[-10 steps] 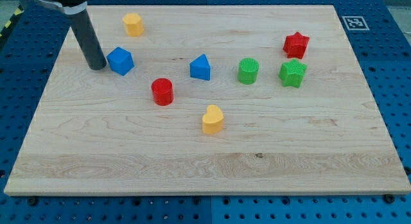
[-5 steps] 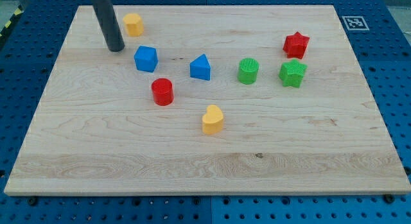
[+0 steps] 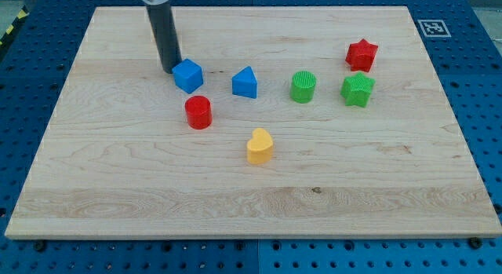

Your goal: Push the blue cube left to the blue triangle

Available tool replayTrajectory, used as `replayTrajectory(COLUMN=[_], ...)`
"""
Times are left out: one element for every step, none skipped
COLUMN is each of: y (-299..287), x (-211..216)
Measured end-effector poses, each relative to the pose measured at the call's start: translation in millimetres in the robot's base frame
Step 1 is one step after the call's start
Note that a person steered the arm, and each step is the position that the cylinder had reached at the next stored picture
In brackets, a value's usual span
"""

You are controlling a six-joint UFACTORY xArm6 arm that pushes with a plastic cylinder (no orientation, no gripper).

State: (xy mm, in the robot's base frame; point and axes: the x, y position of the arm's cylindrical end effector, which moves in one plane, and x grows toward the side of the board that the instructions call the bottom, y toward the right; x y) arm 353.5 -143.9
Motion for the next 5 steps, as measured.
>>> replayTrajectory(y=[-23, -23, -21, -19, -13], x=[12, 17, 22, 24, 5])
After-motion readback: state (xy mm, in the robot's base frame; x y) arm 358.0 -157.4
